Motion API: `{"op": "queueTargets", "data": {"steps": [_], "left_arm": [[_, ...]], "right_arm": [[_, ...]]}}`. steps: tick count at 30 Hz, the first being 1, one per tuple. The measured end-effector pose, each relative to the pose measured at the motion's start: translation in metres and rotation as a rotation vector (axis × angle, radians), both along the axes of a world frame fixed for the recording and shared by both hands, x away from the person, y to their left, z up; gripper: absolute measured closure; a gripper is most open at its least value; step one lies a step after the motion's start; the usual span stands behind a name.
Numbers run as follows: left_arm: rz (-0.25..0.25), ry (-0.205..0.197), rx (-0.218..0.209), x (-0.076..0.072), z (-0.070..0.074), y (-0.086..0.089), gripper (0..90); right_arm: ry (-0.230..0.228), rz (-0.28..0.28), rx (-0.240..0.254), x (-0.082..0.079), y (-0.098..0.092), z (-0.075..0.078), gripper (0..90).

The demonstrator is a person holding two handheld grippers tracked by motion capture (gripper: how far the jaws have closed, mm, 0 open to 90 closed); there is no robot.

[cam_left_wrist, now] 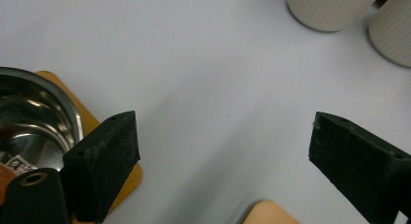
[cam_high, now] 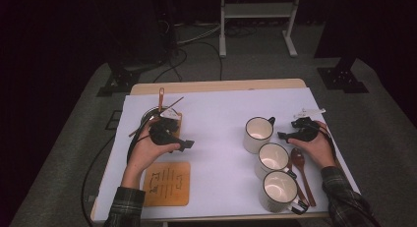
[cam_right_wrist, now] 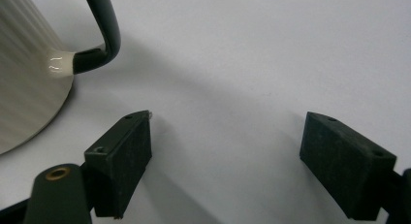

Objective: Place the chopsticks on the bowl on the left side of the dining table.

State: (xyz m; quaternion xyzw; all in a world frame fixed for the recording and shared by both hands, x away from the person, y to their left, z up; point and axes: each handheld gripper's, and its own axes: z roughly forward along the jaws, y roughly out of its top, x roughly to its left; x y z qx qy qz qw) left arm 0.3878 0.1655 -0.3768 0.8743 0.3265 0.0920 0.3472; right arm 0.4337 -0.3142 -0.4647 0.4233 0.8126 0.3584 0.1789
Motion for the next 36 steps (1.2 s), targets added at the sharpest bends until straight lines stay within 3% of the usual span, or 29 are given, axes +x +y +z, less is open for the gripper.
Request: {"op": "queueTargets", "data": {"steps": [8,17,33,36], "left_arm": [[-0.034,-0.017,-0.003,-0.012,-0.008,-0.015,9.4],[-0.070,-0.015,0.031,-0.021,-0.020,-0.032,9.3],[-0.118,0.017,0.085,-0.037,-0.049,-0.053,9.4],[-0.133,0.030,0.117,-0.040,-0.059,-0.058,9.4]], "right_arm": [[-0.001,0.000,0.000,0.000,0.000,0.000,17.2],[0.000,0.000,0.001,0.000,0.000,0.000,17.2],[0.001,-0.001,-0.004,0.000,0.000,0.000,17.1],[0.002,-0.004,-0.004,0.000,0.001,0.000,17.1]]}}
